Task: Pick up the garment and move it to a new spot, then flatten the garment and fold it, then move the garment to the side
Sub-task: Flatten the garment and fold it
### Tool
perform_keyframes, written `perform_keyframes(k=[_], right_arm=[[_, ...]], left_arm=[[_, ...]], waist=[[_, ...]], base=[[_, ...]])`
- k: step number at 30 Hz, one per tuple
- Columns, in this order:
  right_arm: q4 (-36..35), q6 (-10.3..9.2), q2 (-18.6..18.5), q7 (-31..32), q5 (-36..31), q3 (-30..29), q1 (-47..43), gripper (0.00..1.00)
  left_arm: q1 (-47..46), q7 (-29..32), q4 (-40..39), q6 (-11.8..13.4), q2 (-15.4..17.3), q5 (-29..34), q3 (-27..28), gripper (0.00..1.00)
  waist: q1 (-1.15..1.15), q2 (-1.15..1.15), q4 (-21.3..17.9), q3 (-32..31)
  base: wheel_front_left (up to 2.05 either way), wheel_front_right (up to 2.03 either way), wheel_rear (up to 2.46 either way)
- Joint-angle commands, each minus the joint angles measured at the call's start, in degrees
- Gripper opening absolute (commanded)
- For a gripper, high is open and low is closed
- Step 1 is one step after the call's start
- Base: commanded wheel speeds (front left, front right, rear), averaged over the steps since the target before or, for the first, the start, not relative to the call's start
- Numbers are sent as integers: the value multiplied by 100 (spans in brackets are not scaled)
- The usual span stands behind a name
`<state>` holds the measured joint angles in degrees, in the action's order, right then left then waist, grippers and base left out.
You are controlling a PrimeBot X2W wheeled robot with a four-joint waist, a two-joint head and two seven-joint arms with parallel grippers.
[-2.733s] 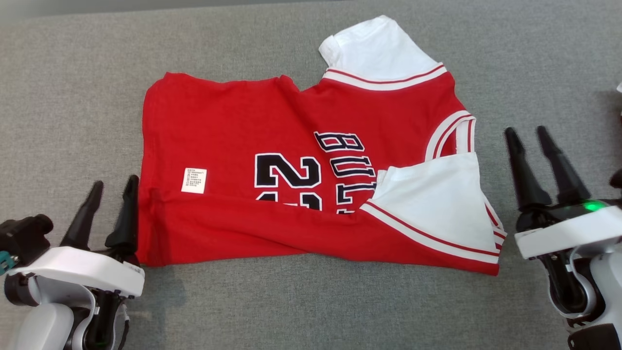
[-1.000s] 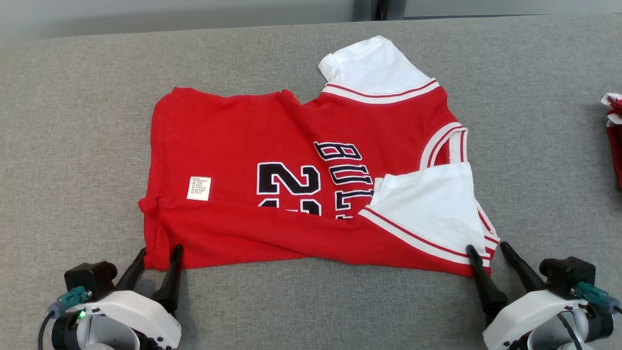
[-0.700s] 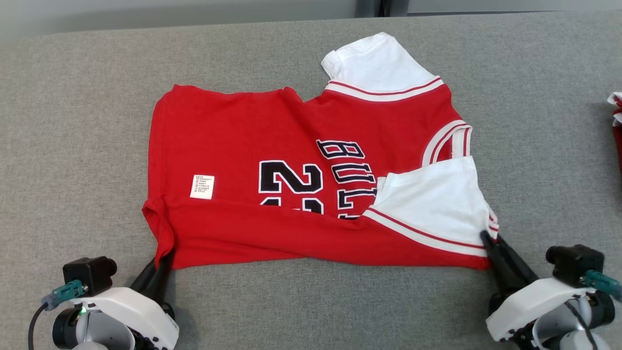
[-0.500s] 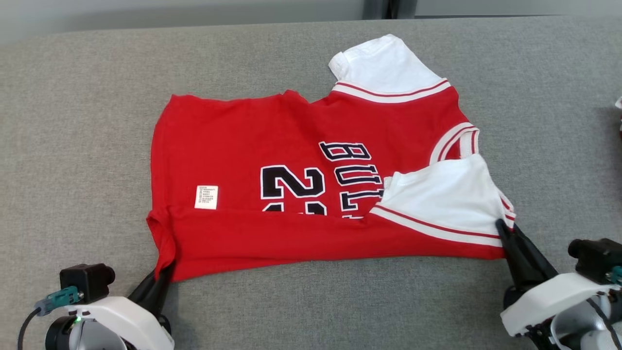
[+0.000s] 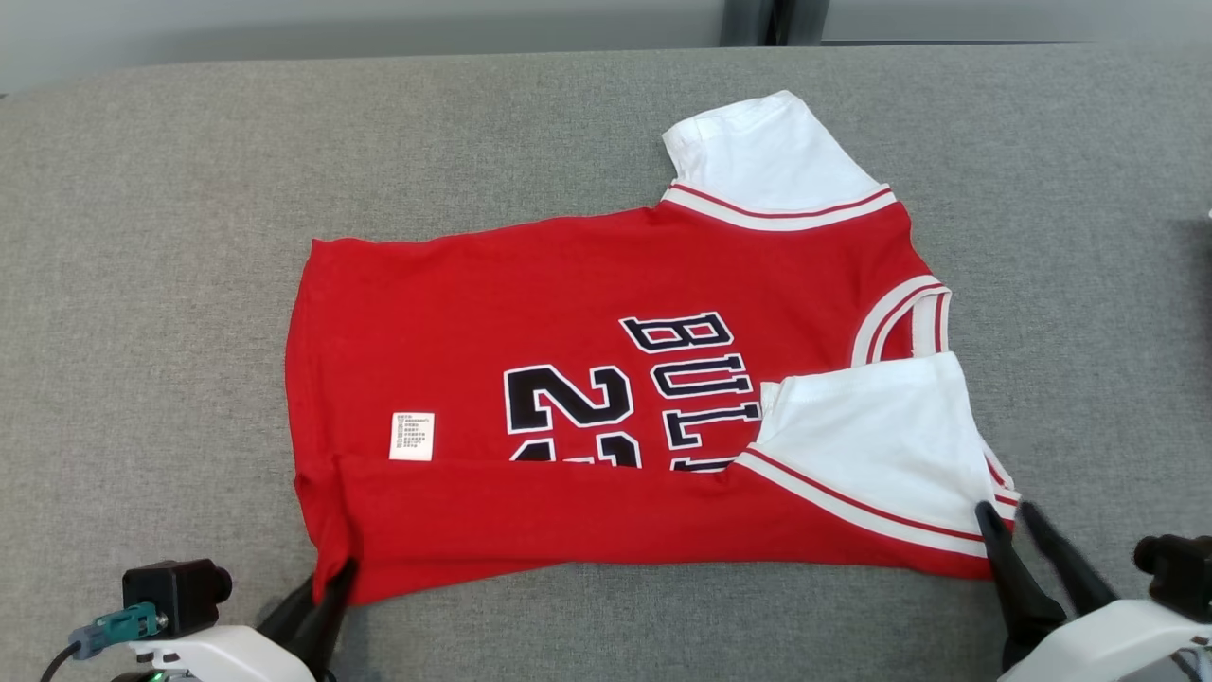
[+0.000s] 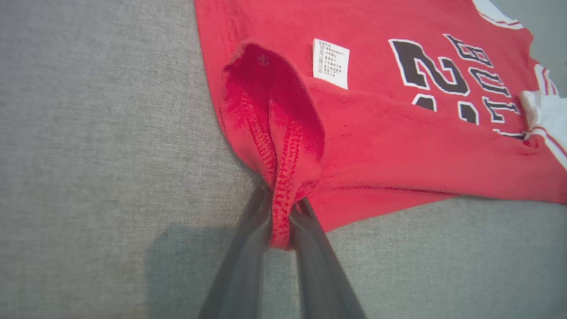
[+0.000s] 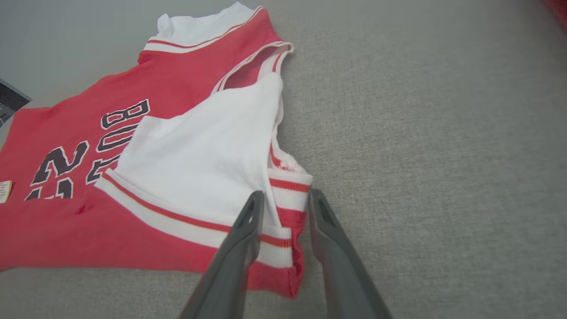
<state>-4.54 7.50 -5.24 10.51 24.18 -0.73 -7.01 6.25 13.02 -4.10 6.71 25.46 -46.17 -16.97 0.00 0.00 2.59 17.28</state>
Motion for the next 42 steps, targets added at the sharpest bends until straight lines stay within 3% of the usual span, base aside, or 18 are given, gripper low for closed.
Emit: perform_keyframes(k=[1,6,12,20,32,37,42], right_arm=[[14,-1,4,-52,-37,-65,66,100],[-98,0,56,-371,-163,-270,287,100],[-478,0,158,-1001,-548,-538,666,100],[-873,0,199,-1389,-1158,-431,1034,100],[-872,0,218,-1416,-1207,-328,1191,100],[-863,0,217,-1424,-1174,-271,1309,100],[-776,0,219,-1477,-1130,-114,1452,100]], left_arm=[[-72,-93,-42,32,-48,-21,44,100],[-284,-634,-31,228,-242,94,338,100],[-735,-1483,-276,295,-473,350,588,100],[-1303,-2321,-376,466,-380,1142,661,100],[-1417,-2296,-377,711,-296,1527,528,100],[-1828,-2048,-203,532,-227,1505,372,100],[-2601,-1558,498,153,-147,1267,231,100]], waist=[[0,0,1,-2],[0,0,5,4],[0,0,8,-21],[0,0,5,-83],[0,0,-1,-1],[0,0,-56,157],[0,0,-233,366]], base=[[0,0,0],[0,0,0],[0,0,0],[0,0,0],[0,0,0],[0,0,0],[0,0,0]])
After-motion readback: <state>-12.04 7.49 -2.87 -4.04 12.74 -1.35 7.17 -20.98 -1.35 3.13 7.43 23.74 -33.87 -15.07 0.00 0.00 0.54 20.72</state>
